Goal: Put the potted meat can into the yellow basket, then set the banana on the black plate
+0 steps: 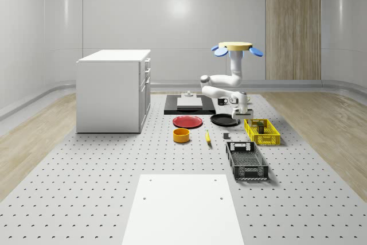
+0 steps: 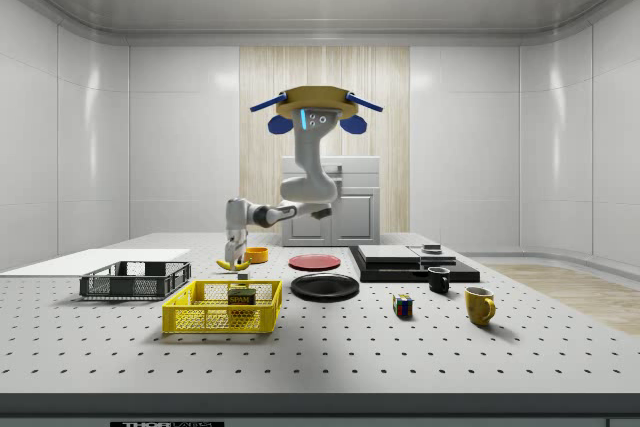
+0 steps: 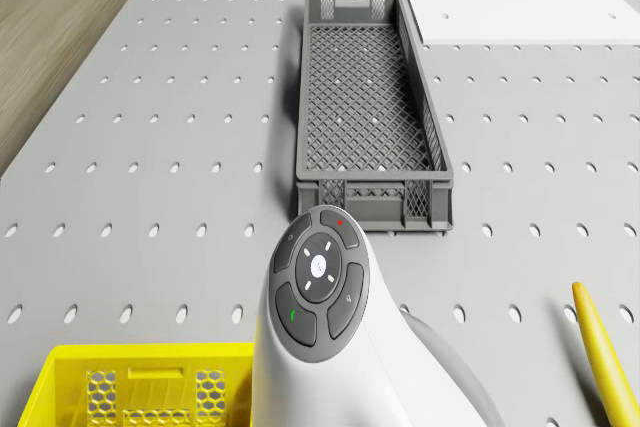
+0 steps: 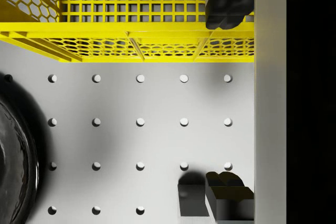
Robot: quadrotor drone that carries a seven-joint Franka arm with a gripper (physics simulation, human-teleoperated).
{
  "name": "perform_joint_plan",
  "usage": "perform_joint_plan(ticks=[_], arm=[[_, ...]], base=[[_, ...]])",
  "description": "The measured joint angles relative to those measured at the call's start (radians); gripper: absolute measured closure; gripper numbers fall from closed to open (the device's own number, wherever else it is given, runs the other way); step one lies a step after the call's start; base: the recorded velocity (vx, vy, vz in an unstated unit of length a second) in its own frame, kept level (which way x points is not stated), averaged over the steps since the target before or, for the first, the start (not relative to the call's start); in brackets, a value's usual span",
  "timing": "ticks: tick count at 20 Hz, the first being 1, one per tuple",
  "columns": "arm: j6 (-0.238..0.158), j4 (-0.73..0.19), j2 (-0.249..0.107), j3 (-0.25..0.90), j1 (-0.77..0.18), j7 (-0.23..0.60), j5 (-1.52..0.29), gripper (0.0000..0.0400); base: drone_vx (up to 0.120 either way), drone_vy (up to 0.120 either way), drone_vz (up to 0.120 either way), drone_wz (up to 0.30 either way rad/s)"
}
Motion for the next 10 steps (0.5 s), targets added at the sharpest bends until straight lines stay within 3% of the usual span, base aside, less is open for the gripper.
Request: perform_joint_plan(ticks=[2,10], arm=[[-0.001,0.0,0.001,0.0,0.0,0.0,0.0,0.0],[-0.003,0.0,0.004,-0.001,0.002,-0.001,-0.002,0.0]], base=[[0.12,-0.12,0.0,0.0],[0.0,-0.12,0.0,0.0]])
